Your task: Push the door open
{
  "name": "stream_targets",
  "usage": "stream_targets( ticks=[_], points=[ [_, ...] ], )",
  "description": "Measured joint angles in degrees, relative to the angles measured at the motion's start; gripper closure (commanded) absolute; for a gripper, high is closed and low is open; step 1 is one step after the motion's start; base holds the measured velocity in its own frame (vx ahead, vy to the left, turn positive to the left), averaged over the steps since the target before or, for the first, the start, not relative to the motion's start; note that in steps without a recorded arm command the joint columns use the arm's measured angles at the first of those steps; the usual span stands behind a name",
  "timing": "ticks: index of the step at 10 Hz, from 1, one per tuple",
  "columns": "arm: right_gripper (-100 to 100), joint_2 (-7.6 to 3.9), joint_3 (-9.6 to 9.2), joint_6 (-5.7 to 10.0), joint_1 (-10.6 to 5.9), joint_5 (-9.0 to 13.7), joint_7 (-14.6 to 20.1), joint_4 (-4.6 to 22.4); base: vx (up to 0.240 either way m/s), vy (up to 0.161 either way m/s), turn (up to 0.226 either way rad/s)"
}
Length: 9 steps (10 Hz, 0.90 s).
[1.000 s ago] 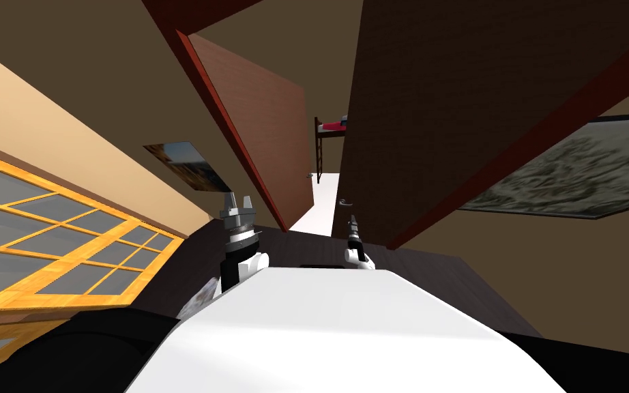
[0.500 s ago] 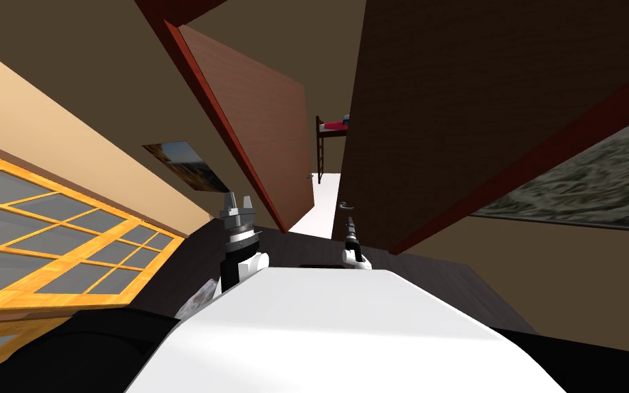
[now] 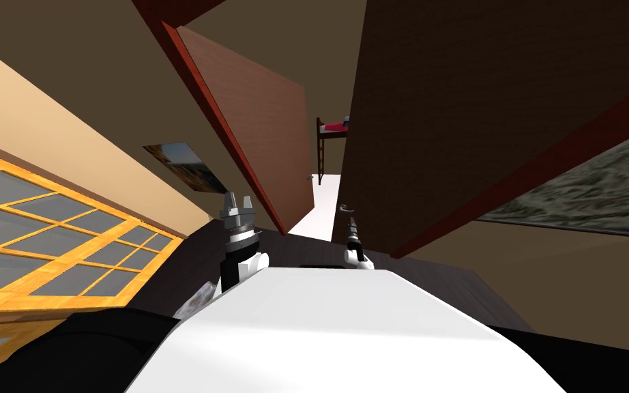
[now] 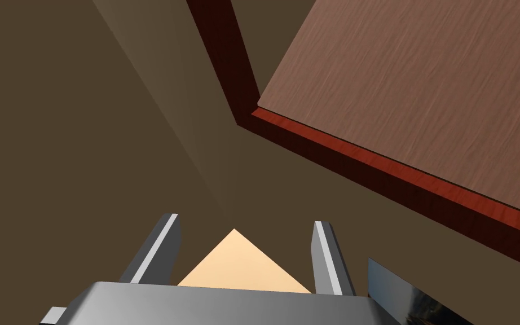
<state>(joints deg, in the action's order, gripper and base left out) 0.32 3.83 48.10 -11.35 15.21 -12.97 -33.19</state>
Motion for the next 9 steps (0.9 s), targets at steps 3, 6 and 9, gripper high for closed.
stream_targets(
  ticks=[3,6,9],
  points=[
    [-100,-1.53,0.26,-0.52,0.24,0.08,-0.08,-0.69,0.207,-0.025,0.02],
    [-100,-0.78,0.49,-0.49,0.2,0.15,0.16,-0.47,0.175,-0.023,0.017],
    [100,0.05,0.52,-0.53,0.33,0.16,0.28,-0.59,0.012,-0.002,0.002]
  ],
)
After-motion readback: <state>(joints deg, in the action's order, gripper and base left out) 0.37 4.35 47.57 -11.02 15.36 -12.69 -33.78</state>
